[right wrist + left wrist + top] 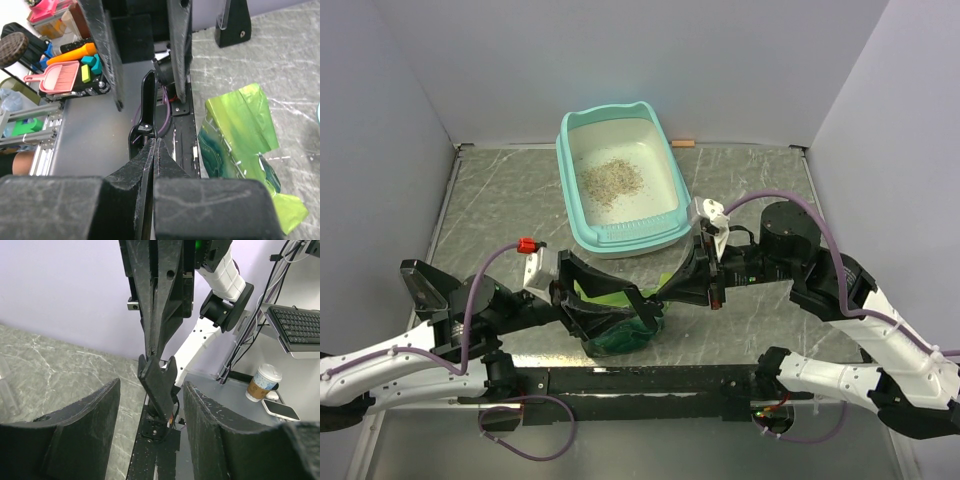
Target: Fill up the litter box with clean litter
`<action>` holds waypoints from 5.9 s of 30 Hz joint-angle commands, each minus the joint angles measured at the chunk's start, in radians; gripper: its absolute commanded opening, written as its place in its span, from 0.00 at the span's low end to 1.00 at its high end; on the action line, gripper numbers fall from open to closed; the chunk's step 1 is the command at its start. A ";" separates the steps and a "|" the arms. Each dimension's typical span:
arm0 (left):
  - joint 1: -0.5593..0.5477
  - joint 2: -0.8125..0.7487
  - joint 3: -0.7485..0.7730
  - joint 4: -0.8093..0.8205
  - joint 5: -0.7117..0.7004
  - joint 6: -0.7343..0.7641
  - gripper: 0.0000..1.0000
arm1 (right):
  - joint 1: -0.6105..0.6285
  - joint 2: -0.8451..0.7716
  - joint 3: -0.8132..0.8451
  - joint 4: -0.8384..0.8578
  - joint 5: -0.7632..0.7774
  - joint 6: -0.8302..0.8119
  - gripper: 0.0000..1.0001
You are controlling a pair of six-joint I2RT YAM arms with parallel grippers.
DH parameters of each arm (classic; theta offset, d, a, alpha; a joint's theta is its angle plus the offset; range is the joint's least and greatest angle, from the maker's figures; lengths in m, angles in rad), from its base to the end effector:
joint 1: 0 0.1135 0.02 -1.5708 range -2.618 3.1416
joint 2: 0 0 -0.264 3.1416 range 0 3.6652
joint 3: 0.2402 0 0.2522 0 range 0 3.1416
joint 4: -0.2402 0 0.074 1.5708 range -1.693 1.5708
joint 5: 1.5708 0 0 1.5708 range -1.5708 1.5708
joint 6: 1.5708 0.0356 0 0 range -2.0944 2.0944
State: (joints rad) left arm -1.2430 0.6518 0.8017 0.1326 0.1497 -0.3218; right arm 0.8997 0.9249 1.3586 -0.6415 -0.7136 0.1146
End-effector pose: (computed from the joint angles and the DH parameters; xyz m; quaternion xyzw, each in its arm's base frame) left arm 0.0427 -0.1421 0.4000 0.3197 0.5098 -0.5940 0.5339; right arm 0.0793 0.1374 0.4609 -0.4817 0.5882 0.5238 0.3842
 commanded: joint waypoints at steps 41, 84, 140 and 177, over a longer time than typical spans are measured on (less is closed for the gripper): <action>0.004 -0.034 0.004 0.021 0.013 -0.003 0.01 | 0.033 -0.067 -0.021 0.069 -0.001 -0.044 0.80; 0.002 -0.027 0.019 0.015 -0.022 -0.008 0.01 | 0.048 0.020 -0.096 0.212 -0.084 0.011 0.72; 0.002 0.282 0.157 -0.777 -0.299 0.276 0.61 | -0.130 0.017 -0.141 -0.126 0.359 -0.161 0.00; 0.066 0.247 0.037 -0.656 -0.141 0.406 0.01 | -0.245 0.133 -0.286 0.095 -0.377 -0.808 0.00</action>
State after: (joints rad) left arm -1.1767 0.9314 0.8520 -0.5659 -0.0376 0.0711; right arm 0.6651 1.0538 1.0706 -0.6182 -0.9333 -0.5556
